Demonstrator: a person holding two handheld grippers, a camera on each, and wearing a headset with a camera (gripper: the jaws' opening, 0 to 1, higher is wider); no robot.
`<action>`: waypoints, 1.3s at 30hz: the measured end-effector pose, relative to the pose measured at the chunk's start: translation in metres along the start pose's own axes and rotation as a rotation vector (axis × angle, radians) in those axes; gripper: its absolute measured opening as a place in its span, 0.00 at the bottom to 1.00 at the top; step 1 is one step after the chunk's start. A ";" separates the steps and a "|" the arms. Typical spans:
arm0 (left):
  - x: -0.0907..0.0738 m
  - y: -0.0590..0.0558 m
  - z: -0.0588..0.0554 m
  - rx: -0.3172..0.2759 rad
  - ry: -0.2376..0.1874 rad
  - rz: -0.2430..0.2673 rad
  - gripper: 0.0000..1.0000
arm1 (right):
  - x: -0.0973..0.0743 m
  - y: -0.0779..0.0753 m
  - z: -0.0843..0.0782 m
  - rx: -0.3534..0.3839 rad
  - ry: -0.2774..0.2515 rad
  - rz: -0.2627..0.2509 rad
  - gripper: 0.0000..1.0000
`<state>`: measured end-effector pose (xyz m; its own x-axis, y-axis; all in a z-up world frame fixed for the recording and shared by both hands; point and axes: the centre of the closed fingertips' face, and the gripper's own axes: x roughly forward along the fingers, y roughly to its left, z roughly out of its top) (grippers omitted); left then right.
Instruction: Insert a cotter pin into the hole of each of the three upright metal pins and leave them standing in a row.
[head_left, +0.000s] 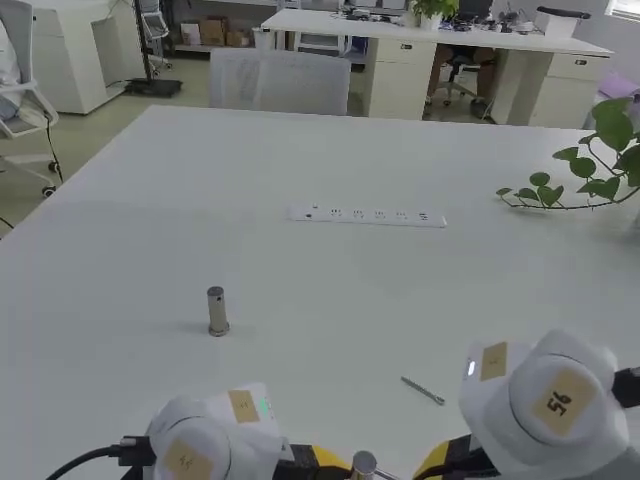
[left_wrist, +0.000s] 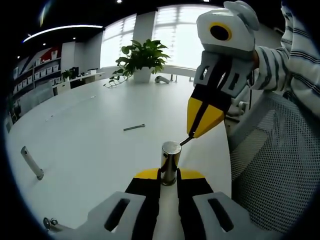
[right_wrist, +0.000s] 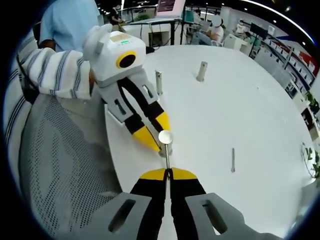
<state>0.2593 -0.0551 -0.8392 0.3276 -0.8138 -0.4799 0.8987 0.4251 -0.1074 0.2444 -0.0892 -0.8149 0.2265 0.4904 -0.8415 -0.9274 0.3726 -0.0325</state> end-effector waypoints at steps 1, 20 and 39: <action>0.000 0.000 0.000 -0.001 0.000 0.000 0.11 | 0.000 0.000 0.000 0.005 0.001 -0.001 0.02; 0.002 -0.002 0.001 0.000 0.003 -0.008 0.10 | 0.001 0.000 0.007 -0.006 -0.003 0.004 0.02; 0.003 -0.003 0.000 0.000 0.006 -0.011 0.10 | 0.005 0.003 0.017 -0.006 -0.046 0.007 0.02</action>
<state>0.2575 -0.0586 -0.8406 0.3156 -0.8164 -0.4835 0.9024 0.4158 -0.1131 0.2481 -0.0725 -0.8095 0.2336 0.5284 -0.8162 -0.9307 0.3646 -0.0304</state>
